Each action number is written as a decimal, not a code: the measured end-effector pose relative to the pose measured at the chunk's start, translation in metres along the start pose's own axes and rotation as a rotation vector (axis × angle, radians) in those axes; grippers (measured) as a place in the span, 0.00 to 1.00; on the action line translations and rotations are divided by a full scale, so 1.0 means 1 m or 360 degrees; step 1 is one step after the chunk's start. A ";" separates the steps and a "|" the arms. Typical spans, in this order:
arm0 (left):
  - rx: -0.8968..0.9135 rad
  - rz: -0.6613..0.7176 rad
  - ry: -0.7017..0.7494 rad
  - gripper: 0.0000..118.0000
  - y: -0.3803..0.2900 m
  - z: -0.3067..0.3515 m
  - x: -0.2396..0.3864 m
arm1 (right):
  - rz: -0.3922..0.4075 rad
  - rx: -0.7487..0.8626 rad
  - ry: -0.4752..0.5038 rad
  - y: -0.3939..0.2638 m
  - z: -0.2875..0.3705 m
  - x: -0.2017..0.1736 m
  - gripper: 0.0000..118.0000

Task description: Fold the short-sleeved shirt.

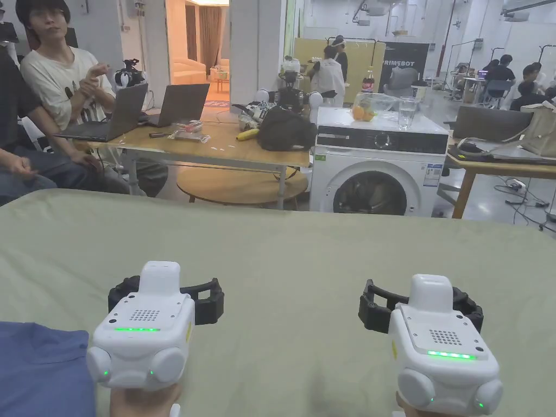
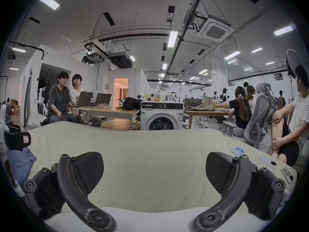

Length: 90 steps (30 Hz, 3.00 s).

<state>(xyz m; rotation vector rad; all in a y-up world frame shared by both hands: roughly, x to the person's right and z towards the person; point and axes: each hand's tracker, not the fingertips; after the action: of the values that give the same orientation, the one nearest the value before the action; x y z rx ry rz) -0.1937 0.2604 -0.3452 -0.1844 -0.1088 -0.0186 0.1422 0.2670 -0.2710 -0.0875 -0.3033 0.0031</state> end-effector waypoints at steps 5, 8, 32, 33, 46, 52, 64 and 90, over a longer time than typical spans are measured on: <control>0.0009 0.0011 -0.0009 1.00 0.002 0.001 0.002 | 0.0006 -0.0011 0.0003 0.001 0.000 0.001 1.00; 0.0023 0.0007 -0.0009 1.00 0.004 0.002 0.002 | 0.0056 -0.0003 0.0008 0.001 0.000 0.000 1.00; 0.0034 0.0009 -0.0003 1.00 0.007 0.008 -0.001 | 0.0003 -0.0059 -0.0022 0.005 -0.001 0.000 1.00; 0.0031 0.0000 -0.0004 1.00 0.006 0.008 0.000 | 0.0009 -0.0055 -0.0020 0.005 0.000 0.000 1.00; 0.0038 0.0028 -0.0034 1.00 0.009 0.013 -0.001 | 0.0055 -0.0062 0.0006 0.004 0.006 -0.004 1.00; 0.0033 0.0044 -0.0030 1.00 0.010 0.016 -0.002 | 0.0095 -0.0067 0.0018 0.006 0.006 -0.010 1.00; 0.0036 0.0043 -0.0014 1.00 0.011 0.017 0.000 | 0.0128 -0.0038 0.0008 0.006 0.010 -0.015 1.00; 0.0104 0.0160 -0.0079 0.87 0.020 0.026 -0.003 | -0.0020 -0.0041 -0.0019 0.007 0.016 -0.010 0.93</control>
<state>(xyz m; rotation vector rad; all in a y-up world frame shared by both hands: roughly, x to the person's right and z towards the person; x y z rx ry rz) -0.1993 0.2848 -0.3235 -0.1251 -0.1494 0.0898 0.1284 0.2751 -0.2594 -0.1114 -0.3161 -0.0127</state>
